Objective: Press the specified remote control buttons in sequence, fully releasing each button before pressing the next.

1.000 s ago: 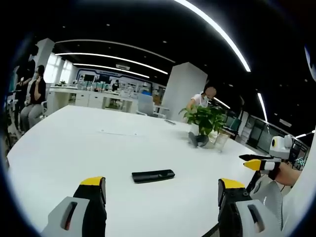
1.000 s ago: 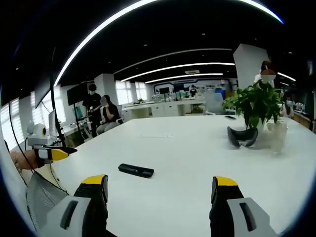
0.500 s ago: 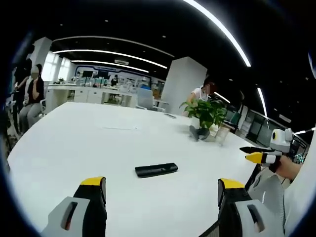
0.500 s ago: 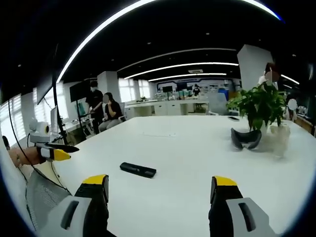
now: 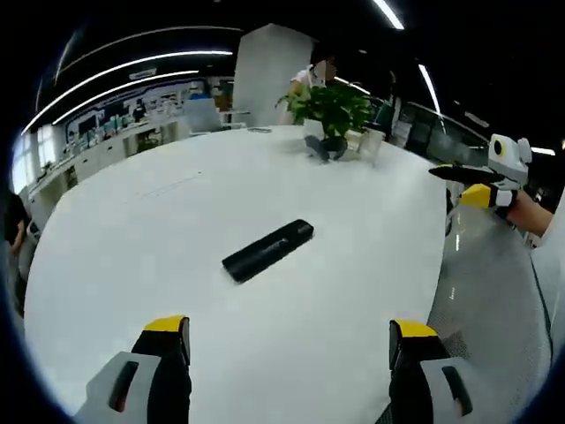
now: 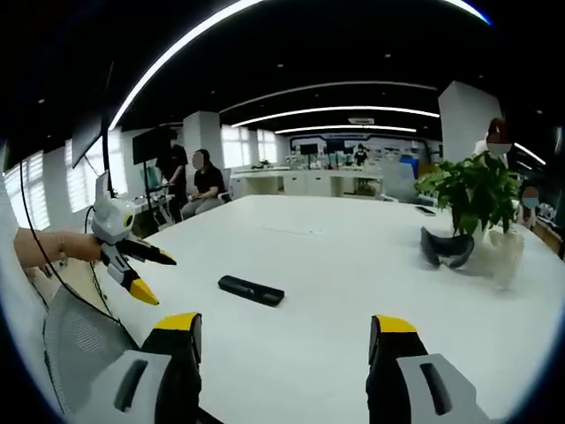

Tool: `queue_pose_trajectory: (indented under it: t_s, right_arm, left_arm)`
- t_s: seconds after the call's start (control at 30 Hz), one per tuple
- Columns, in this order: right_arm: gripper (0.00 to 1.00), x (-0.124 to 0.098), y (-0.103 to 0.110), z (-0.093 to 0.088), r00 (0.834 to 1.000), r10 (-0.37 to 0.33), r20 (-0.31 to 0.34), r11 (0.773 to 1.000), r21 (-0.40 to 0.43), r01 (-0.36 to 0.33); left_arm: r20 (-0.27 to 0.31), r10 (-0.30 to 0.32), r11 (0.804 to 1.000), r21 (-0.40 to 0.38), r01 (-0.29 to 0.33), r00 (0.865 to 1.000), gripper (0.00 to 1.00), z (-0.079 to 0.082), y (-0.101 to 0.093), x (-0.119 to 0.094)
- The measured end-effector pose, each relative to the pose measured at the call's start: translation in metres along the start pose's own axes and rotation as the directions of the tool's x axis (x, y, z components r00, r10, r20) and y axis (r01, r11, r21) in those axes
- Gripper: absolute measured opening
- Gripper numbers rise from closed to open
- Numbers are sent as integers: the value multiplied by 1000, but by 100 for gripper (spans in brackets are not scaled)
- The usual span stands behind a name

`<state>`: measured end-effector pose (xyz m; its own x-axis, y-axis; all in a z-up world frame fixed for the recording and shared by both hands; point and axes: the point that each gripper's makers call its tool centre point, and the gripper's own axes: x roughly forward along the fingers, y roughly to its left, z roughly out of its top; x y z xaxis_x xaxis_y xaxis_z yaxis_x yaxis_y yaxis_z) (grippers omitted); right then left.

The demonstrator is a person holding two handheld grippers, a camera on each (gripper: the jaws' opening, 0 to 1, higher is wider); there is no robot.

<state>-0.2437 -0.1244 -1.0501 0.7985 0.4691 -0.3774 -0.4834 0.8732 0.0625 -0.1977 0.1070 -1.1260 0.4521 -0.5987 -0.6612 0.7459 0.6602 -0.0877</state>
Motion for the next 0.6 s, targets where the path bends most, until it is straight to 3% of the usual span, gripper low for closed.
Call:
queue_pose_trajectory:
  t_s: [0.13,0.3,0.4,0.5,0.6]
  right_arm:
    - [73,2,4,-1,1000,18,-11,1000,-11,-18]
    - [65,2,11,-6,998,48,-37,998,-25,-49]
    - [60,3,12,-10,997,55,-56,998,-29,-57]
    - [56,4,12,-13,996,60,-68,998,-31,-63]
    - [53,4,10,-16,995,56,-81,998,-31,-59]
  left_arm:
    - [-56,-46,993,109,52,997,93,9,7,14]
    - [-153,-86,963,239,122,984,87,18,17,35]
    - [-211,-135,956,229,184,968,85,19,18,47]
    - [-276,-140,938,272,217,951,82,17,25,60]
    - [-299,-150,932,276,236,942,78,19,28,71]
